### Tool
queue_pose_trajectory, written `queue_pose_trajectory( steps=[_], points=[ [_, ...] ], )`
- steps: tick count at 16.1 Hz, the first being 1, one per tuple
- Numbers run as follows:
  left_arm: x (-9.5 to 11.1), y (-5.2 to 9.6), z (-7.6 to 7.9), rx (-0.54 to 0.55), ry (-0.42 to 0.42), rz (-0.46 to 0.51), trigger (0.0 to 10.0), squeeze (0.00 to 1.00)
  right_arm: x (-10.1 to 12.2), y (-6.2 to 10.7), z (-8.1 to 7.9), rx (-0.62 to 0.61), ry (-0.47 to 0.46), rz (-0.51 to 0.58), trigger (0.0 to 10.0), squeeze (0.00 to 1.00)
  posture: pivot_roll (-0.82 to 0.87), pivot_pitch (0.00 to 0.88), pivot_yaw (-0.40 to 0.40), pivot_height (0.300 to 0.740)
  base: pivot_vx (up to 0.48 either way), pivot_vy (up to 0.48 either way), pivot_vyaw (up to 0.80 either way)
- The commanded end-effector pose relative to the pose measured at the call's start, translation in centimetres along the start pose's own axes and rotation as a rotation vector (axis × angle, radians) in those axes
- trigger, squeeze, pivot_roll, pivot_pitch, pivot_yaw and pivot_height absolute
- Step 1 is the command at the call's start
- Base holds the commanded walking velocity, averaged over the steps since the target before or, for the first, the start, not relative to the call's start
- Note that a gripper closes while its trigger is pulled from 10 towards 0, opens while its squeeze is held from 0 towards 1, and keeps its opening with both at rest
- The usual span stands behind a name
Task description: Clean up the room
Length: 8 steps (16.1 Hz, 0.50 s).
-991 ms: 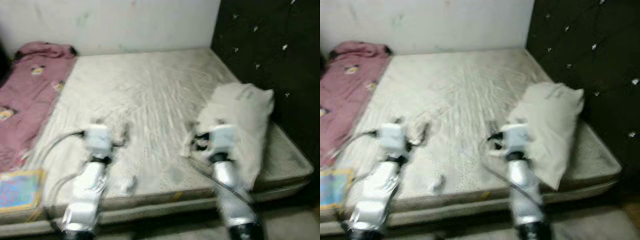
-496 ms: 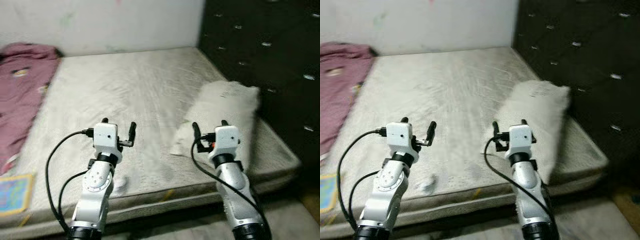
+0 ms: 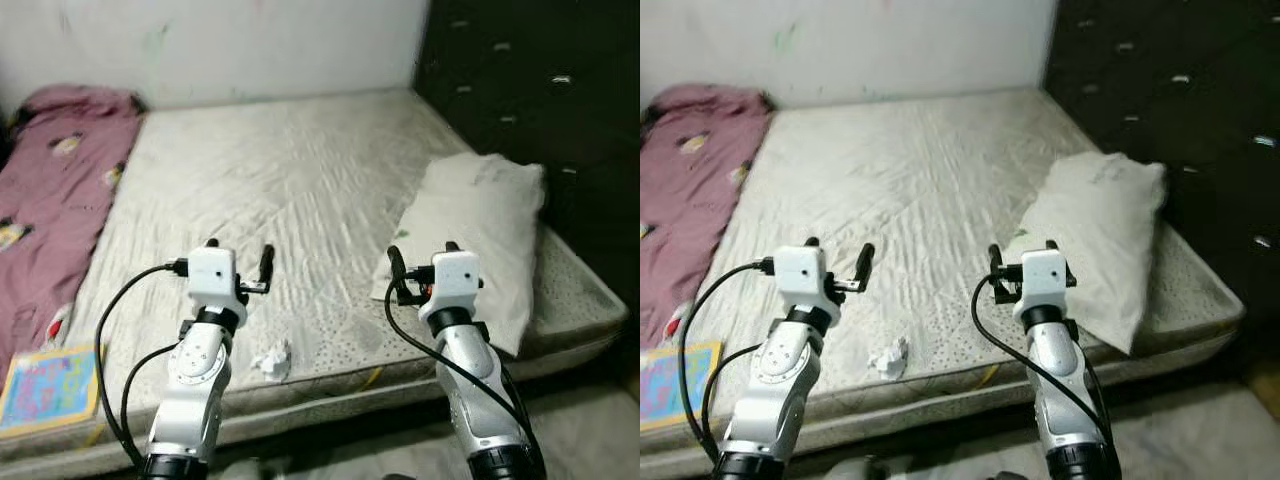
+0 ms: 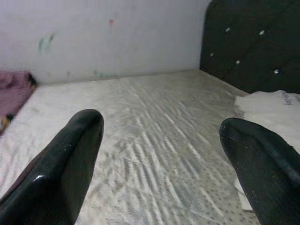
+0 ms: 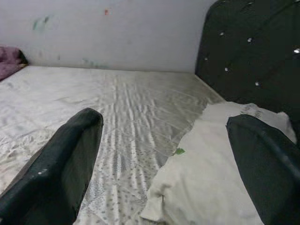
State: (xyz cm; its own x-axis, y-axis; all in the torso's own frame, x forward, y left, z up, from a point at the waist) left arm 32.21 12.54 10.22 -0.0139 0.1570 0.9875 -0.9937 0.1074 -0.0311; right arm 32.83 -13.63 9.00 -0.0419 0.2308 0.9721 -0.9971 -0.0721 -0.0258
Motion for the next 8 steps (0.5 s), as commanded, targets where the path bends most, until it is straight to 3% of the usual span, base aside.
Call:
queue_pose_trajectory(
  steps=[1, 3, 5, 6, 8],
  points=[
    [0.6, 0.0, -0.9, 0.024, -0.051, 0.025, 10.0, 0.0, 0.4, -0.3, -0.8, 0.018, -0.028, 0.002, 10.0, 0.0, 0.01, 0.0, -0.008, 0.74, 0.0, 0.0, 0.0],
    [-0.5, 0.2, -1.2, 0.072, -0.001, -0.065, 10.0, 0.0, -0.5, -0.5, -0.7, 0.003, -0.014, -0.055, 10.0, 0.0, 0.01, 0.0, -0.009, 0.74, 0.0, 0.0, 0.0],
    [-0.5, 0.3, -1.0, 0.041, 0.021, -0.068, 10.0, 0.0, -0.4, -0.5, -0.7, 0.001, -0.015, -0.051, 10.0, 0.0, 0.01, 0.0, -0.009, 0.74, 0.0, 0.0, 0.0],
    [-0.3, 0.7, -1.1, 0.008, 0.057, -0.041, 10.0, 0.0, 0.5, -0.5, -1.2, 0.041, 0.024, 0.009, 10.0, 0.0, 0.01, 0.0, -0.008, 0.74, 0.0, 0.0, 0.0],
    [-0.3, 0.7, -1.6, 0.034, 0.022, -0.045, 10.0, 0.0, 0.7, -0.5, -1.4, 0.048, -0.03, 0.006, 10.0, 0.0, 0.01, 0.0, -0.006, 0.74, 0.0, 0.0, 0.0]
  ],
)
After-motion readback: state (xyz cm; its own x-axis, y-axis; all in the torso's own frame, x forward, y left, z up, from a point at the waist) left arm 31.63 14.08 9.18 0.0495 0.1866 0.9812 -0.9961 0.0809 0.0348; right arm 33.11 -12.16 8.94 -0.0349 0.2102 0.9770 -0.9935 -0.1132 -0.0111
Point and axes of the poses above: a point about 5 cm out from each wrist's last joint towards the gripper, its own y axis pointing back from the gripper into the wrist, its own x axis along the axis of the wrist's last joint, z = x × y, the point moved 5 cm from there along -y, pointing out of the wrist towards the gripper, and after that the axes turned 9 degrees about y, right-handed, at the moved point
